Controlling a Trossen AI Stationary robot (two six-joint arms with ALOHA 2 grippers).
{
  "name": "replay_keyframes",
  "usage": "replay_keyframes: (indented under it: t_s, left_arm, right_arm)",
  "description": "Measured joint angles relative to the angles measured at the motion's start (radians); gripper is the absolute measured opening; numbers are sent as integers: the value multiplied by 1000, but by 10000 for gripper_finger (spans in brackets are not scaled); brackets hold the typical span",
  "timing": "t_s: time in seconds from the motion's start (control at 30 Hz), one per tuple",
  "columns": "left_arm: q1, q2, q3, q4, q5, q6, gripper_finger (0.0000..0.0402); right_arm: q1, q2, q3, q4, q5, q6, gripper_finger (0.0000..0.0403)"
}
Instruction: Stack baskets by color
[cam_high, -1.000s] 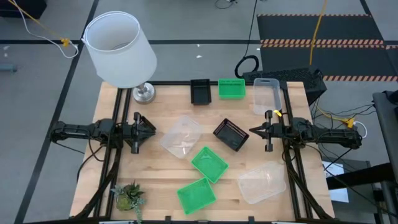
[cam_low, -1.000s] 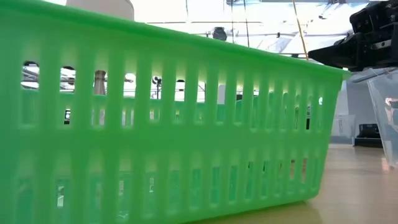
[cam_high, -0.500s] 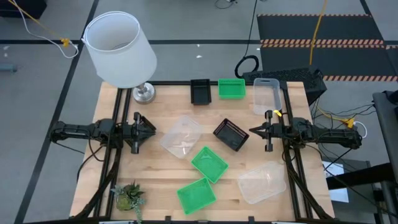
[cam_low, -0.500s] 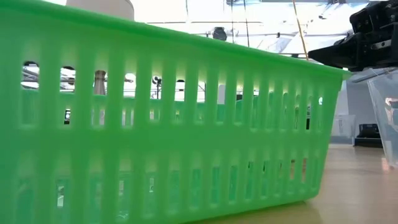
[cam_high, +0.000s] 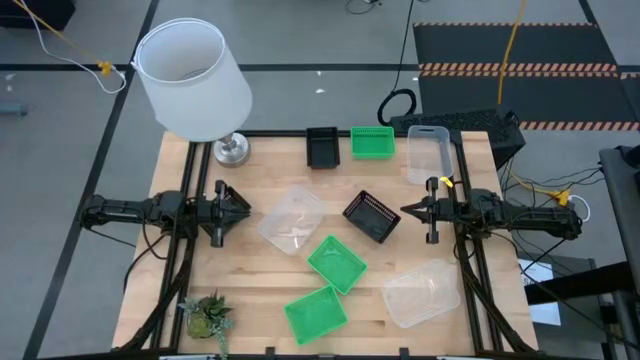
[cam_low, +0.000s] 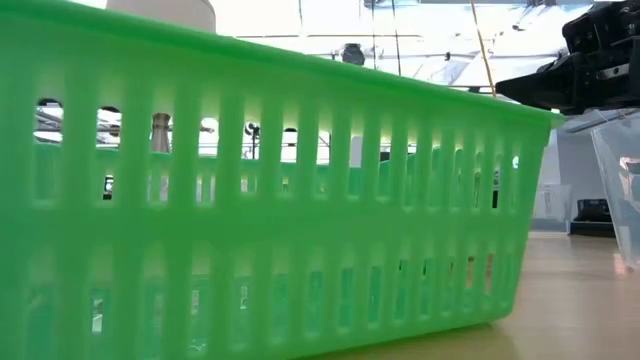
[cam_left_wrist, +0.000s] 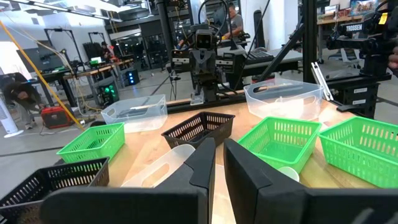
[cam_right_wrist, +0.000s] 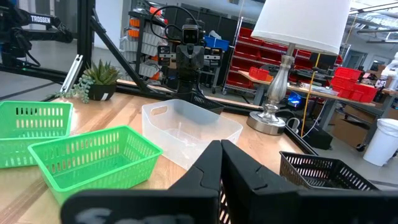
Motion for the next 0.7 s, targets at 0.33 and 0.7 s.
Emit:
replay_keyframes:
  t_s: [0.33,0.7]
  left_arm:
    - [0,0,0,0,0,0,37]
    - [0,0,0,0,0,0,37]
  right_arm:
    - [0,0,0,120,0,31,0]
    - [0,144,213,52,6,92,0]
